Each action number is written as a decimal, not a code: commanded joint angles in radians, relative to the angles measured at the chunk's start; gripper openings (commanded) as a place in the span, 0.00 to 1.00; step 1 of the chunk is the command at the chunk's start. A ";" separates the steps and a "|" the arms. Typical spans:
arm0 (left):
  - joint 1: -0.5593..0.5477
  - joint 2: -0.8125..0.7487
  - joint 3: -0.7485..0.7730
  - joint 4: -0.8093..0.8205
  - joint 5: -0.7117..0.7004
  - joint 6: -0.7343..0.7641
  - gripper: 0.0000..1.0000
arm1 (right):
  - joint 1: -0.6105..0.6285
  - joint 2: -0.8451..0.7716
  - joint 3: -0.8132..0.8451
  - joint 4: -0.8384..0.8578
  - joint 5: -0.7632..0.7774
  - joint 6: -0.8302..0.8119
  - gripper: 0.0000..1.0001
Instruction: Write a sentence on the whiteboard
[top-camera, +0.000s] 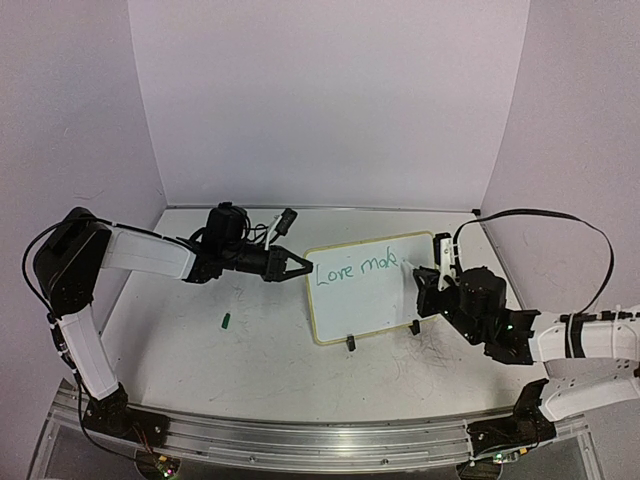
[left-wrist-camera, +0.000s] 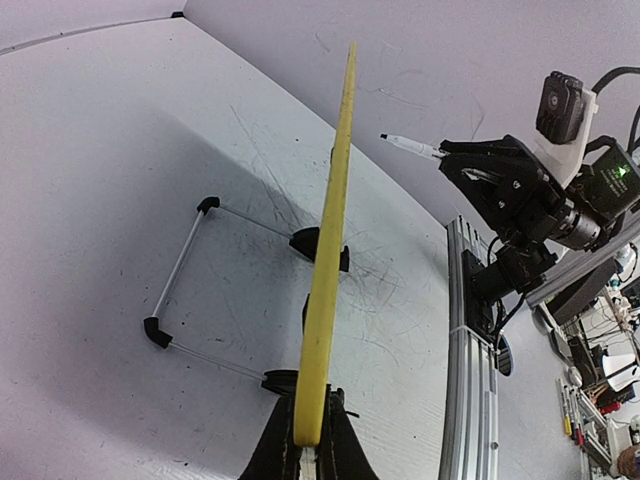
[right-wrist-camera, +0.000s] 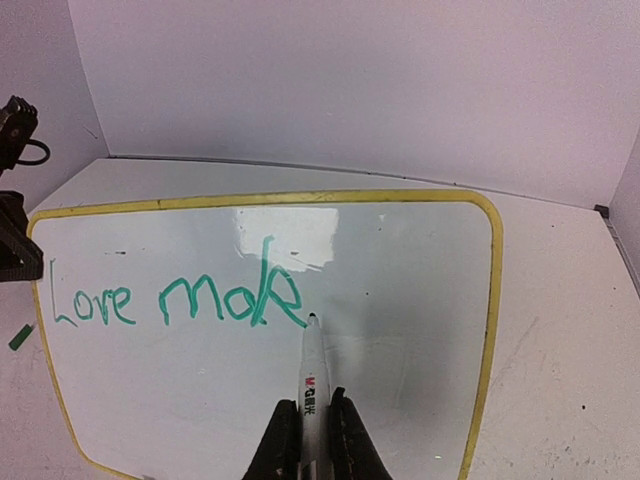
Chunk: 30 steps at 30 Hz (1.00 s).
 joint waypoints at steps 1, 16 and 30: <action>-0.021 -0.035 0.003 -0.069 -0.056 -0.001 0.00 | -0.002 0.002 0.012 0.052 -0.010 -0.025 0.00; -0.021 -0.036 0.004 -0.097 -0.100 0.018 0.00 | -0.002 0.003 0.002 0.069 -0.012 -0.020 0.00; -0.021 -0.036 0.005 -0.107 -0.101 0.052 0.00 | -0.002 -0.005 -0.011 0.057 0.013 0.004 0.00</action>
